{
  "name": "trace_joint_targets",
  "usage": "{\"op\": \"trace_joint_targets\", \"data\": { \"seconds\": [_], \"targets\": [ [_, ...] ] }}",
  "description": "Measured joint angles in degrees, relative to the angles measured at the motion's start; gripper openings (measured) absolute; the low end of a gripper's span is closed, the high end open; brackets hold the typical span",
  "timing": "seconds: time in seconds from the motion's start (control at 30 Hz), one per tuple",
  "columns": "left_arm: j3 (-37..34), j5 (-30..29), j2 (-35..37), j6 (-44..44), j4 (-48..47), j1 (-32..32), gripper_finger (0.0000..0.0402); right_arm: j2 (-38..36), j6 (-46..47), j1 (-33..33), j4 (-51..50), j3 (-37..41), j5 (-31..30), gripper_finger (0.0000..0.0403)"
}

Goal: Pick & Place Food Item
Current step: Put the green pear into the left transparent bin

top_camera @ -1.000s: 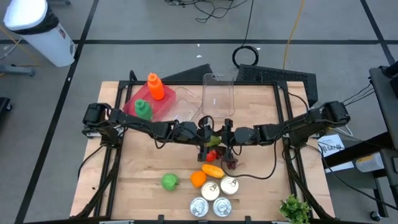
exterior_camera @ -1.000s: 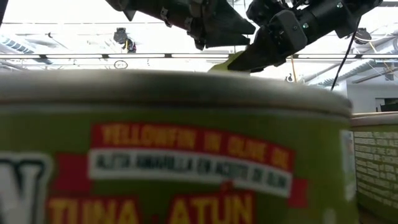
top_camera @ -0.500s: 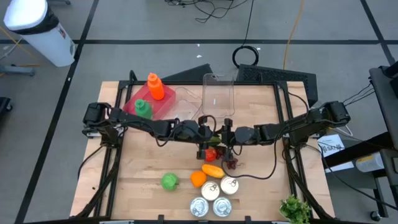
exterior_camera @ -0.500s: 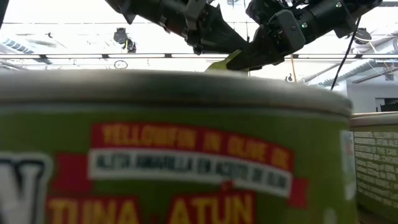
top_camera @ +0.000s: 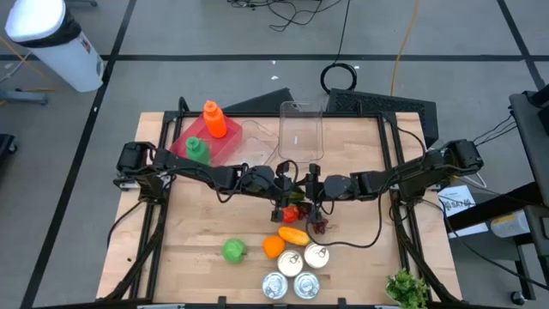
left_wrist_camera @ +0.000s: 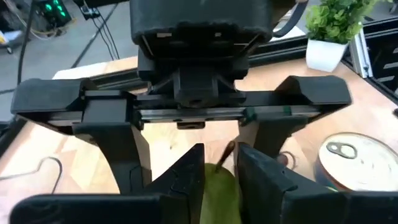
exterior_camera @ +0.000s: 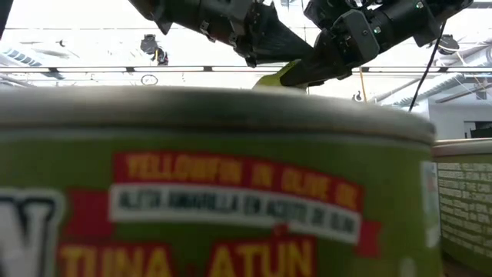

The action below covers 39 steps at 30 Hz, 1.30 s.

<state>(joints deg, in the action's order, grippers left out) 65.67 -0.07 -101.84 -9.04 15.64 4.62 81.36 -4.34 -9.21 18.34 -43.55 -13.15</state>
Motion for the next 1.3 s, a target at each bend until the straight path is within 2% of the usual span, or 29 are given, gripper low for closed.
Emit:
{"op": "trace_joint_targets", "data": {
  "seconds": [0.2,0.4,0.5,0.63,1.0,1.03,1.13,1.17,1.2,1.3],
  "targets": [
    [0.05,-0.03,-1.94,-1.42,3.23,-0.04,0.0101,-0.03,0.1,0.0,-0.75,0.0,-0.03,0.0235],
    [0.02,-0.68,-1.51,-1.39,2.22,-0.14,0.01,-0.01,0.45,0.0,-1.54,0.0,-0.04,0.0235],
    [0.02,-1.09,-1.48,-1.98,2.03,-0.11,0.0078,0.0,0.46,0.0,-1.96,0.0,-0.07,0.0235],
    [0.02,-1.07,-1.44,-2.88,2.08,-0.11,0.0015,0.0,0.47,0.01,-2.08,0.0,-0.06,0.0235],
    [-0.11,-1.32,0.23,-3.1,2.27,-0.11,0.0005,-0.64,1.6,0.02,-2.01,-0.13,-0.31,0.0236],
    [-0.11,-1.4,0.83,-3.2,1.96,-0.11,0.0004,-0.92,1.79,0.02,-2.16,-0.2,-0.31,0.0256],
    [-0.15,-1.82,3.37,-3.28,0.72,-0.65,0.0004,-3.41,2.26,-0.02,-6.08,-0.2,-0.17,0.036],
    [-0.15,-2.17,4.11,-3.25,0.42,-0.91,0.0004,-4.54,2.91,-0.02,-7.42,-0.17,-0.17,0.0375],
    [-0.25,-2.26,5.02,-3.06,0.51,-1.23,0.0004,-5.84,3.69,-0.02,-8.63,-0.17,-0.22,0.0372],
    [-1.97,-2.78,8.24,-2.95,0.99,-2.41,0.0003,-10.57,4.11,-0.02,-13.74,-0.22,-0.31,0.0322]
  ]
}}
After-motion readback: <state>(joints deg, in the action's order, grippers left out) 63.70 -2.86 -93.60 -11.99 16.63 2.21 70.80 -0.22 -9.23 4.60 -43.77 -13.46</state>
